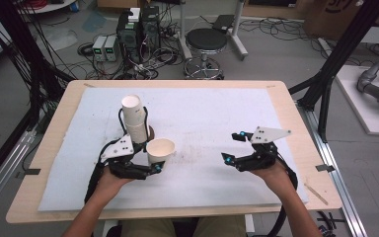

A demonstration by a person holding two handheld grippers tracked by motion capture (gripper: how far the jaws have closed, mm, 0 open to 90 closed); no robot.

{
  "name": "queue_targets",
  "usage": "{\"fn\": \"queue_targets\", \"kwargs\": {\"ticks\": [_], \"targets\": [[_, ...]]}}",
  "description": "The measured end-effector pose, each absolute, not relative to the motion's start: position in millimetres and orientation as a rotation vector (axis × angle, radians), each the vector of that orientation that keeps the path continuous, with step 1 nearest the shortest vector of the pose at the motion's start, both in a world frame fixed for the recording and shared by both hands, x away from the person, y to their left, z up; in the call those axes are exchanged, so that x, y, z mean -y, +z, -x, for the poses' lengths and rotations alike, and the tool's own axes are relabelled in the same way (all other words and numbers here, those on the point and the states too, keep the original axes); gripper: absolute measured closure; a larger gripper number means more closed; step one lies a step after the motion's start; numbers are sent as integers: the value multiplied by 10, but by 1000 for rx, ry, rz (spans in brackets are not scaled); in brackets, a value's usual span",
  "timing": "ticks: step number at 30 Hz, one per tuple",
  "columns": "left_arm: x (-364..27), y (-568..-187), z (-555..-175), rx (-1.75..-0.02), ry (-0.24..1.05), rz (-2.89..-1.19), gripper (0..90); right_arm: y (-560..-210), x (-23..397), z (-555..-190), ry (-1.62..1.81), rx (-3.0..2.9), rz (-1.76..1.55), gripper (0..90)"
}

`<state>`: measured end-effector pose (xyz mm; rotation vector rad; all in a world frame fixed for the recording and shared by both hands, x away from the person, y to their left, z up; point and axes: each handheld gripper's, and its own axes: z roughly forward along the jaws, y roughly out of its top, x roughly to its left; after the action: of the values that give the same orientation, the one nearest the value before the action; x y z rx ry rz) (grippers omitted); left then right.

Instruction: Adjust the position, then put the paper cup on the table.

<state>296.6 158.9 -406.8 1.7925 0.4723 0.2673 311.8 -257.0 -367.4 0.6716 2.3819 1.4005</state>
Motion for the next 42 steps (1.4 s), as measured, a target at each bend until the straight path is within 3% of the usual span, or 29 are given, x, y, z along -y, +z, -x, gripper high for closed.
{"fn": "queue_targets", "kwargs": {"ticks": [14, 42], "targets": [[-1937, -4213, -2902, -522, 318, -1687, 340, -3990, 2752, -3046, 1422, -2248, -807, 215], [-2029, -4248, -2871, -520, 392, -1639, 328, -3966, 2830, -3008, 1452, -2169, -830, 215]]}}
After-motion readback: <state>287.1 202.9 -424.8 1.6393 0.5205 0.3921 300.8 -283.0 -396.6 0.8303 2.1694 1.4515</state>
